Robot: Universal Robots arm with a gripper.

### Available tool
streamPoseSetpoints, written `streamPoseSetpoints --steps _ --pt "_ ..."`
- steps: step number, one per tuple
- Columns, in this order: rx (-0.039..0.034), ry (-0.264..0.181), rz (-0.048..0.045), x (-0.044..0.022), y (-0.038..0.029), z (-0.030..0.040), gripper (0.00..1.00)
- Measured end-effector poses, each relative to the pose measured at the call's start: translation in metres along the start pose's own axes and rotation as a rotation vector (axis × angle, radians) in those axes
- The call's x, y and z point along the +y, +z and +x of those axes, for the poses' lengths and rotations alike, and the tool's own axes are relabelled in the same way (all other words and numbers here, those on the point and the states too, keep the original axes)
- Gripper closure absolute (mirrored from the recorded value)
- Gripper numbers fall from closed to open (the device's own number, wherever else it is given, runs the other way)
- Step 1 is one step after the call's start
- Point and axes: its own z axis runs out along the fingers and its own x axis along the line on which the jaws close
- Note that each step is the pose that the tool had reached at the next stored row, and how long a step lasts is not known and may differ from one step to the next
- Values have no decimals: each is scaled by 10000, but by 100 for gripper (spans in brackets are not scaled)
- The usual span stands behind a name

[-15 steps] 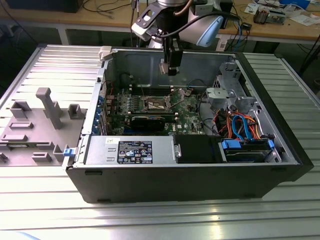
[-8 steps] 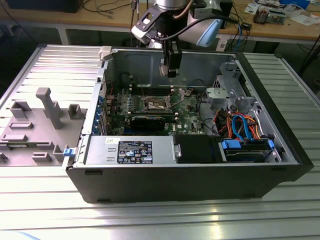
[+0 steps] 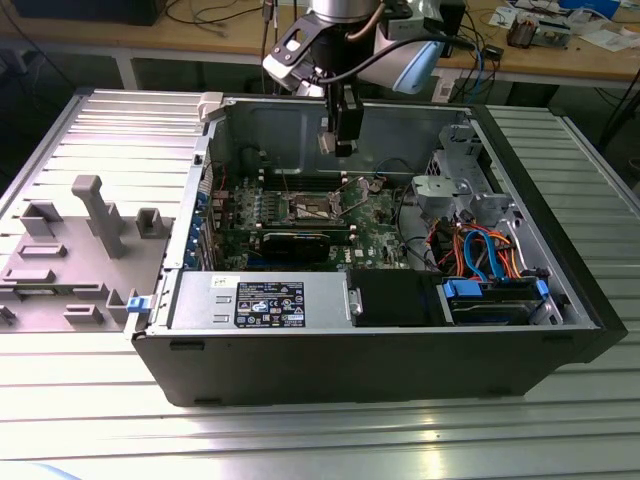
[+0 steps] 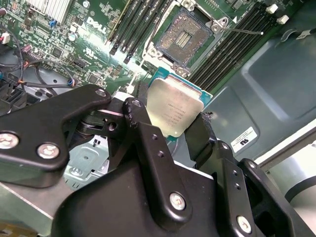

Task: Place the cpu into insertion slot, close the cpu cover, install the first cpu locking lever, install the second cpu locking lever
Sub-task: 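Place the cpu into insertion slot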

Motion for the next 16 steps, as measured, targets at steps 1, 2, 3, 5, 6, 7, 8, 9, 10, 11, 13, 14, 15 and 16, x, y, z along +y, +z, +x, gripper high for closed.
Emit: streamPoseSetpoints --steps 1,2,3,5,6,7,8,9,10,11,13,14,15,16 --pt "0 0 0 0 1 0 46" --pt "0 0 0 0 4 0 46" --pt "0 0 0 0 6 0 46" --pt "1 0 0 -1 11 0 46" --pt "1 0 0 -1 14 0 46" --pt "0 0 0 -1 15 0 46" --pt "0 0 0 -1 15 0 46" --pt "0 0 0 -1 16 0 46" --pt "1 0 0 -1 17 0 46" --pt "1 0 -1 -2 18 0 46" --pt "0 0 0 -2 20 0 46" --pt "0 -1 1 -2 21 0 46" --pt "1 0 0 -2 23 0 46" --pt "1 0 0 -2 25 0 46"
